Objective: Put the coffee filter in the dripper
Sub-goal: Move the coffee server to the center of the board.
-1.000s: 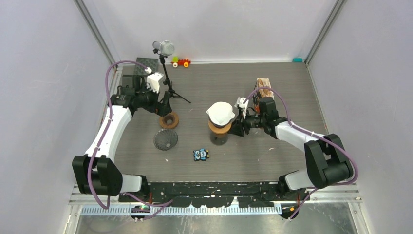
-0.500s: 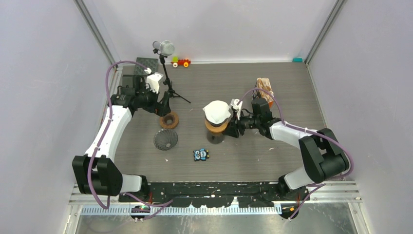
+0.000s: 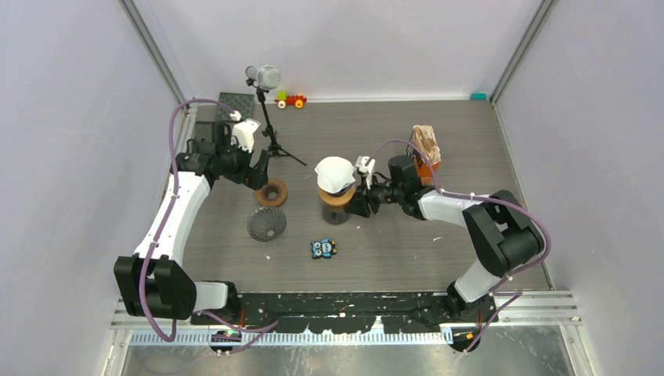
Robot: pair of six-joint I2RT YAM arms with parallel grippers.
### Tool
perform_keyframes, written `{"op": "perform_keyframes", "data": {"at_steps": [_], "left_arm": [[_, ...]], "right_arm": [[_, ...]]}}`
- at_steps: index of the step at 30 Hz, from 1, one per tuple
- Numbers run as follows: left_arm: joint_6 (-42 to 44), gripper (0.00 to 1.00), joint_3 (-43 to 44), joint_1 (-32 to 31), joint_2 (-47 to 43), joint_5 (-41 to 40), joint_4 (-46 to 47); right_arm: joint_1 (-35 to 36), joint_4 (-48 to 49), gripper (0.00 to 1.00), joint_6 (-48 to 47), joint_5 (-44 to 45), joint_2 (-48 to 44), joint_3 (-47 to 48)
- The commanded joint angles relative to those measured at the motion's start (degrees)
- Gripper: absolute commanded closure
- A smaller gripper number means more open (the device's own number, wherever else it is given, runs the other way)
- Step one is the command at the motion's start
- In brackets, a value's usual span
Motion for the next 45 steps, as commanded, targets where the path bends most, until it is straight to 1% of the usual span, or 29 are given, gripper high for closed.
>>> {"op": "perform_keyframes", "data": {"at_steps": [1,7,16,21,28,34,40,45], "left_arm": [[1.70,0.00,0.42,0.16,-2.25,-1.83,-0.59],[1.78,0.00,0.40,0.19,-1.43,-1.43,-0.33],[1.36,0.00,0.25,0.17,-0.98,-0.52,0.57],[1.17,0.00,0.51,0.18,-1.08,-0.07,0.80],[1.08,0.00,0.42,0.13,-1.81,1.55,1.75],[0.61,0.00,0.15,0.18,-2.27,3.61,2.26],[-0.05,0.00,-0.82,0.18,-3.99,6.12,3.96],[-0.52,0.00,-1.36,0.16,-5.16,7.55,4.83]], "right_arm": [[1.51,5.18,0.56,1.13,1.09,1.08,3.35],[1.36,4.94,0.52,1.19,2.54,-2.05,2.42],[-1.12,-1.06,0.39,-0.09,4.05,-9.75,2.75],[-2.00,-9.85,0.34,-4.30,5.74,-12.66,4.25],[-5.80,-21.74,0.33,-10.52,8.69,-19.04,3.96],[-10.85,-29.86,0.33,-10.62,10.57,-26.65,4.88],[-14.21,-43.96,0.34,-9.38,18.82,-31.92,11.82],[-16.88,-54.18,0.34,-8.72,30.60,-34.25,17.02]]}}
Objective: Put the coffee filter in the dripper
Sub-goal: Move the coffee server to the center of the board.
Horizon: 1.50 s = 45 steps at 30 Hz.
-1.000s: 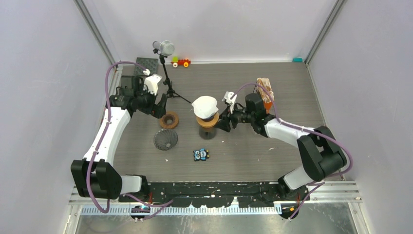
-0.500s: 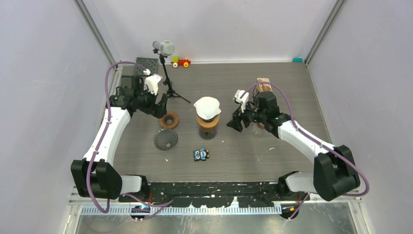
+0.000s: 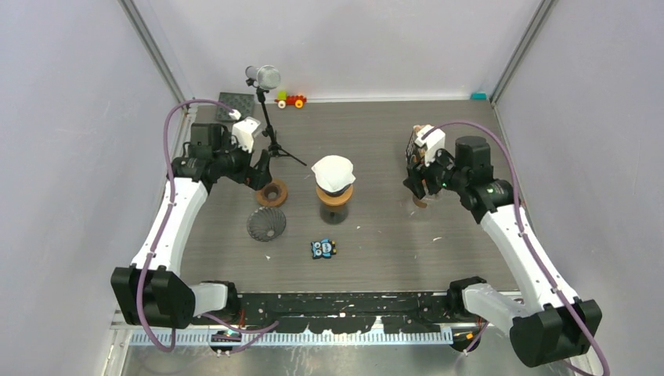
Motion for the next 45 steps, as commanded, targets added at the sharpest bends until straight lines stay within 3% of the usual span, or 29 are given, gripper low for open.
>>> {"op": "perform_keyframes", "data": {"at_steps": [1,8,20,36,45], "left_arm": [[-1.05,0.00,-0.55,0.18,-2.66,3.08,3.31],[-1.43,0.00,-0.99,0.17,-3.69,4.42,3.73],[0.17,0.00,-1.78,0.16,-4.94,3.53,2.74],[4.94,0.00,-3.75,0.17,-3.73,-3.01,0.80],[4.92,0.00,-3.71,0.18,2.23,-7.95,-0.07]], "right_arm": [[-2.40,-12.87,0.34,0.43,12.95,-1.69,6.52],[-6.54,-22.11,0.36,0.75,20.33,5.14,12.97],[-9.09,-21.03,0.46,1.16,20.43,17.30,14.61],[-9.25,-21.70,0.99,3.66,12.20,20.86,13.84],[-4.71,-21.07,0.99,6.41,7.65,19.75,11.55]]}}
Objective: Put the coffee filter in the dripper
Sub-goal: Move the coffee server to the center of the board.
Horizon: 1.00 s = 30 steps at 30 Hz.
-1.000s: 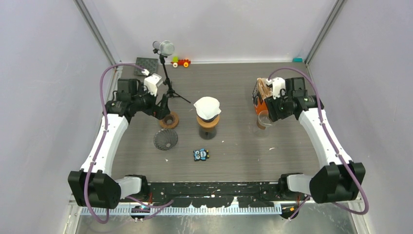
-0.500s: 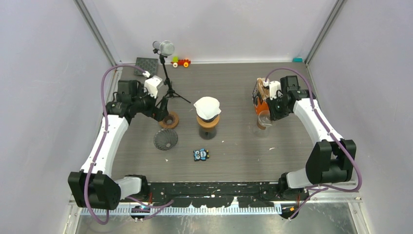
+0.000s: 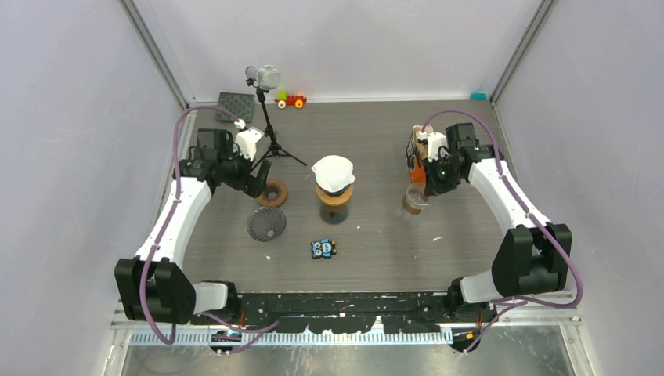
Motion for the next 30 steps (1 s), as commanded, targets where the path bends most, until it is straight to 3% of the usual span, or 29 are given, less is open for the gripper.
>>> {"op": "perform_keyframes", "data": {"at_steps": [1,9,16,19,25,30], "left_arm": [[0.42,0.00,-0.11,0.19,2.91,-2.53,0.28],[-2.96,0.00,3.04,0.12,10.70,-4.86,3.49],[-3.94,0.03,7.83,0.18,20.50,-7.78,3.84],[-4.86,0.04,10.07,0.11,24.46,-8.93,3.79],[-6.51,0.11,14.18,0.13,31.38,-9.64,2.55],[-7.79,0.19,15.62,0.14,35.28,-7.70,2.11]], "right_arm": [[4.44,1.53,0.99,2.68,-3.69,-2.25,-0.76],[12.10,3.59,0.99,4.03,-1.19,-1.47,-1.14],[14.59,4.04,0.91,4.29,-1.08,-0.42,-1.76],[14.68,3.59,0.84,3.81,-0.18,-0.99,-1.43],[14.68,2.77,0.51,3.04,1.62,-3.51,-0.66],[14.61,2.36,0.41,3.26,2.38,-5.70,0.03]]}}
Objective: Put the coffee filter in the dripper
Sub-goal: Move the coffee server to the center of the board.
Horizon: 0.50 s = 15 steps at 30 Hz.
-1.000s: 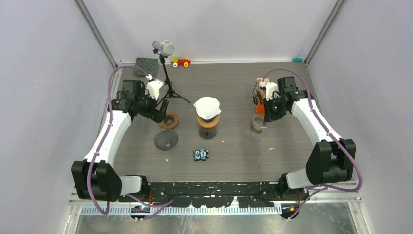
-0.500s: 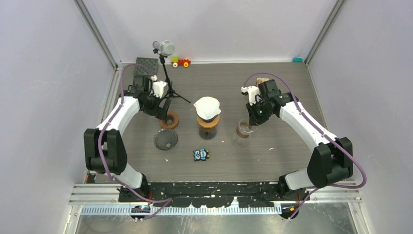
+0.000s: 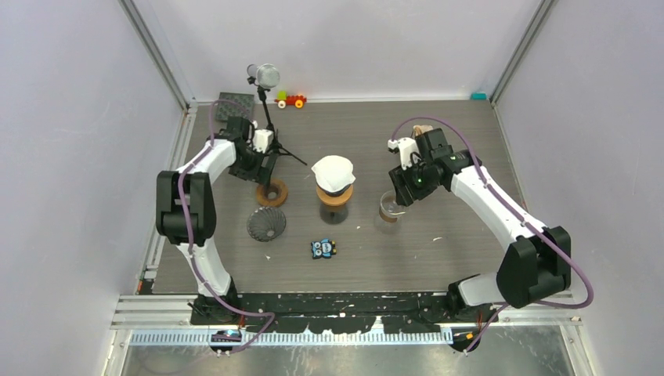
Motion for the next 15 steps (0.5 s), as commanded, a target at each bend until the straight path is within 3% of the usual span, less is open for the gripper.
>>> {"op": "perform_keyframes", "data": {"at_steps": [1,15], "left_arm": [[-2.14,0.21,2.62,0.14,2.37,1.32,0.11],[-3.15,0.42,-0.52,-0.48,4.00,2.00,0.87]], "right_arm": [[0.11,-0.16,0.41,-0.07,1.57,-4.57,1.32],[-0.07,-0.76,0.40,0.38,3.14,-7.85,0.81]]}}
